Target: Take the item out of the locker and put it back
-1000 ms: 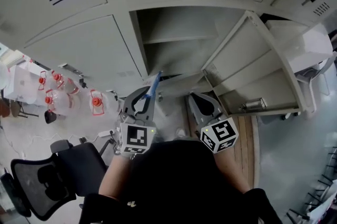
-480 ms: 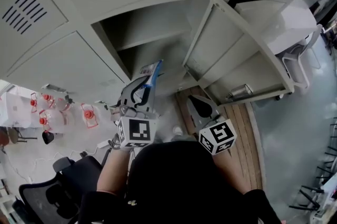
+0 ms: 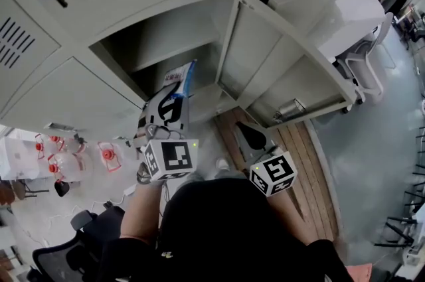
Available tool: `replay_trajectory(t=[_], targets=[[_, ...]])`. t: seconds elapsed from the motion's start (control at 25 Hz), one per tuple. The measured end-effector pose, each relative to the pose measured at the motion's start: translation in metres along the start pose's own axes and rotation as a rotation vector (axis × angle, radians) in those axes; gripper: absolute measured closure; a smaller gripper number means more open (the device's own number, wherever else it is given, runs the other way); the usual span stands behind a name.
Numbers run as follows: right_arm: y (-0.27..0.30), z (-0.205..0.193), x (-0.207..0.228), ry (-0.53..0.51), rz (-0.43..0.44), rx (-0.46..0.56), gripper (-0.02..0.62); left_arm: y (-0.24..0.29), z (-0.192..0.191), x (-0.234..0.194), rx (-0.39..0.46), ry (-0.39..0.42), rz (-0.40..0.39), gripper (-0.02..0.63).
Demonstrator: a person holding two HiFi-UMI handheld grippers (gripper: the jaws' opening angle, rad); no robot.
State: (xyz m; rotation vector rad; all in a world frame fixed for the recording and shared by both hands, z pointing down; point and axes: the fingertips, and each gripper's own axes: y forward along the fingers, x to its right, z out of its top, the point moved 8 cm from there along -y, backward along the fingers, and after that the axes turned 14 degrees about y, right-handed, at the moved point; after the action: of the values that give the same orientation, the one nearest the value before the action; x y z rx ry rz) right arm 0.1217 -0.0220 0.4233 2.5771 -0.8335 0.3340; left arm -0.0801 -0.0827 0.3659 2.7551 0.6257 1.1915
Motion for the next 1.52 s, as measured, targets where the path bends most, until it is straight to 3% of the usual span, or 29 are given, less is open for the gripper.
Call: replay_trajectory(t=[0.44,0.88,1.52], targets=[[-0.007,0.003,0.008,0.011,-0.014,0.028,0.597,0.027,0.025,-0.025,-0.050,0.174,0.076,0.560],[-0.010,0.009,0.012,0.016,-0.018,0.055,0.597,0.044,0.043,-0.052,-0.066,0.280,0.146,0.558],[-0.021,0.008,0.021,0.028,-0.063,0.070,0.595,0.090,0.020,-0.059,-0.194,0.282,0.120,0.545]])
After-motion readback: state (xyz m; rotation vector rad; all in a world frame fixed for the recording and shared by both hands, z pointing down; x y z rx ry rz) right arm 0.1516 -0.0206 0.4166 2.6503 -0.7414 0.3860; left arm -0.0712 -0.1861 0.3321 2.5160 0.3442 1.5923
